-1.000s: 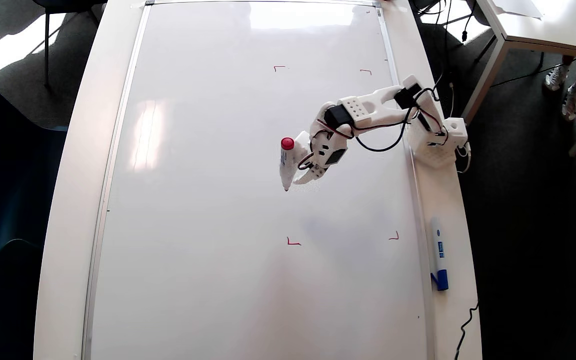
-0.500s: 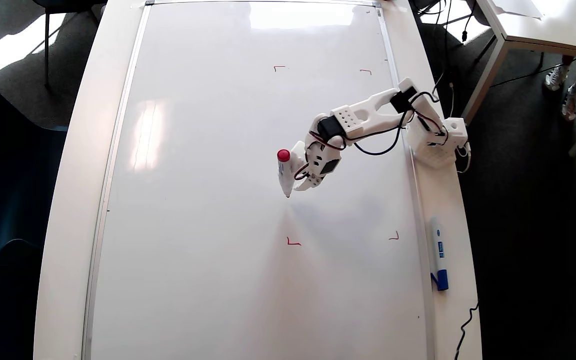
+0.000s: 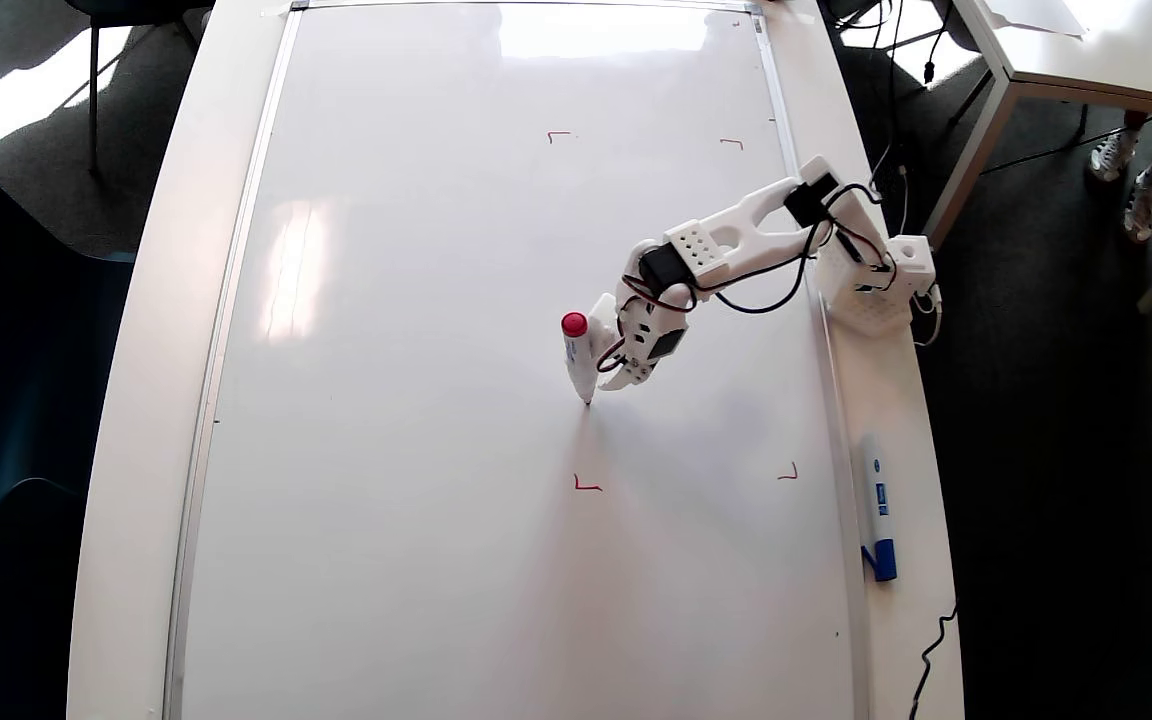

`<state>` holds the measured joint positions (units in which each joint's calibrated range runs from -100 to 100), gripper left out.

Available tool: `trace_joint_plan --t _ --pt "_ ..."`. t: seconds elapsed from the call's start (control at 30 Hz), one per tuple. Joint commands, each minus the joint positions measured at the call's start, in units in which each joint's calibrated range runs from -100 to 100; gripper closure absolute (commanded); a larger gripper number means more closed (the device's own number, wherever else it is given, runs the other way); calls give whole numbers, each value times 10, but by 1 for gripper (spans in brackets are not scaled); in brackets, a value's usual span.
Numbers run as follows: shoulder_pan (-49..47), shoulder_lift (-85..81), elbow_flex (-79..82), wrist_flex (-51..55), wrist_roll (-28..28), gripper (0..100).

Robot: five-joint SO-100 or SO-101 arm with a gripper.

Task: Draw on a whiteboard a robot head using a pen attached to the gripper

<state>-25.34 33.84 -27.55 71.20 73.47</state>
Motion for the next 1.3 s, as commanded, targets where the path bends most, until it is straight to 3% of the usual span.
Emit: trace_joint_plan --t 0.0,1.17,1.27 --pt "1 -14 24 -25 0 99" --pt "-30 -423 550 -27 -1 99" --pt "-36 -457 610 -68 -1 99"
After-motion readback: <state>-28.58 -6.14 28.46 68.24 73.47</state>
